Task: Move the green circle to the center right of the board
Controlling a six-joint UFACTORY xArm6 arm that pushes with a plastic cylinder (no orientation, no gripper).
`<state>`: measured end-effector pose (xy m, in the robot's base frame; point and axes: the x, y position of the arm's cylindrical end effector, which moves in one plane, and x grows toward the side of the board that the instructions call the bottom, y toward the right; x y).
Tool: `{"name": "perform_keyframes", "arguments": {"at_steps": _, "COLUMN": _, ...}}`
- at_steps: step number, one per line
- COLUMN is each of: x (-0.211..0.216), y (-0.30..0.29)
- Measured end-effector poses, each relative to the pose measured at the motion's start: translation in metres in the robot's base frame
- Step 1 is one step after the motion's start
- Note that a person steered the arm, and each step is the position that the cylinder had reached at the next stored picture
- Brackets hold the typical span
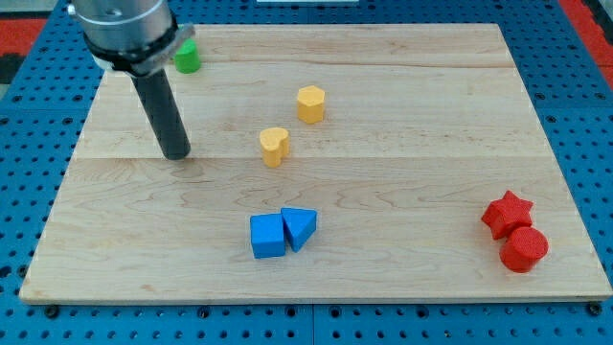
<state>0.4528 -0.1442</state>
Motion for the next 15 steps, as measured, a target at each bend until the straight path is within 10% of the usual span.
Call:
{"name": "perform_keyframes", "arguments": {"at_steps": 7, "x": 0.017, "y": 0.070}}
{"name": "perform_keyframes", "arguments": {"at_steps": 12, "x": -0.212, "y": -0.131}}
{"name": "perform_keyframes", "arguments": {"at_steps": 15, "x": -0.208, "y": -0.118}}
